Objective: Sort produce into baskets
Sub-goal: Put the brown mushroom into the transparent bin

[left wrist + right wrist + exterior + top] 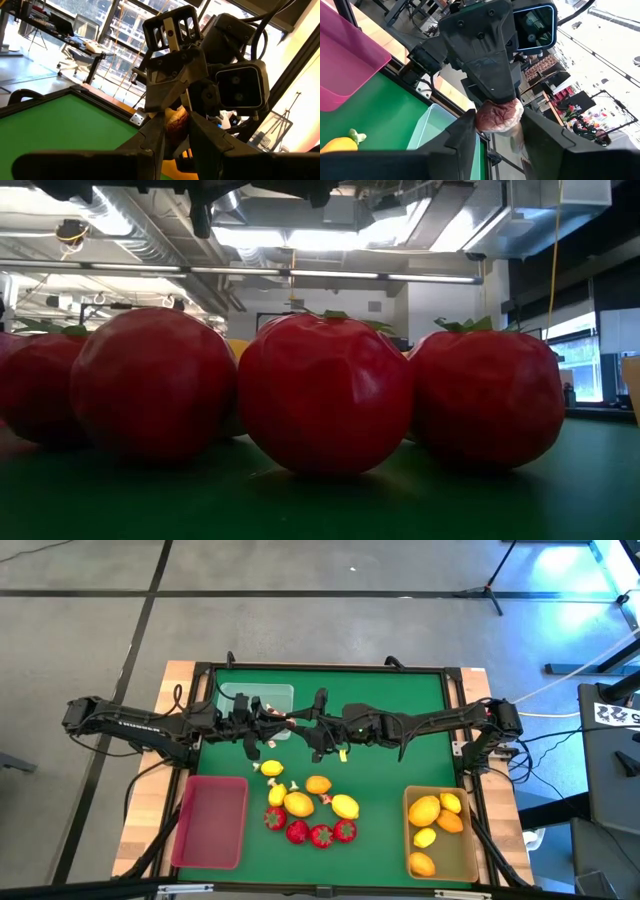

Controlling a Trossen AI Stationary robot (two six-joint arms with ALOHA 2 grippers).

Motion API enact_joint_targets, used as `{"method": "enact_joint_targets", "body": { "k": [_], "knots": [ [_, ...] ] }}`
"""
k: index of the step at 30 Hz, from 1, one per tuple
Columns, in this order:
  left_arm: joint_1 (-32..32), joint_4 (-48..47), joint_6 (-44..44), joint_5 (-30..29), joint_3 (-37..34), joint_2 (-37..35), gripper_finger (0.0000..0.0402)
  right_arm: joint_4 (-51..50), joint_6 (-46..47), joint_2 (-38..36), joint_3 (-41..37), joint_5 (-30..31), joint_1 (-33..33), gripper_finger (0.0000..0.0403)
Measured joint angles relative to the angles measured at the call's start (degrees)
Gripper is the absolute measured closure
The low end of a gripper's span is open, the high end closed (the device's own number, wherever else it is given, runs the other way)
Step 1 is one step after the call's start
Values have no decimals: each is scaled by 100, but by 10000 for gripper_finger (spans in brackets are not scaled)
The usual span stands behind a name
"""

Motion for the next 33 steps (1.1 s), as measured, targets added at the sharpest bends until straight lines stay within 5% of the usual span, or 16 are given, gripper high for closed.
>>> {"method": "enact_joint_targets", "body": {
  "k": [9,16,33],
  "knots": [
    [0,-7,0,-2,0,0,325,8,-1,-4,-4,14,0,312],
    [0,-88,367,0,1,0,320,-29,0,-4,-4,15,-2,316],
    [23,-667,931,-6,-1,-473,163,-123,31,-7,-4,801,-2,316]
  ]
}}
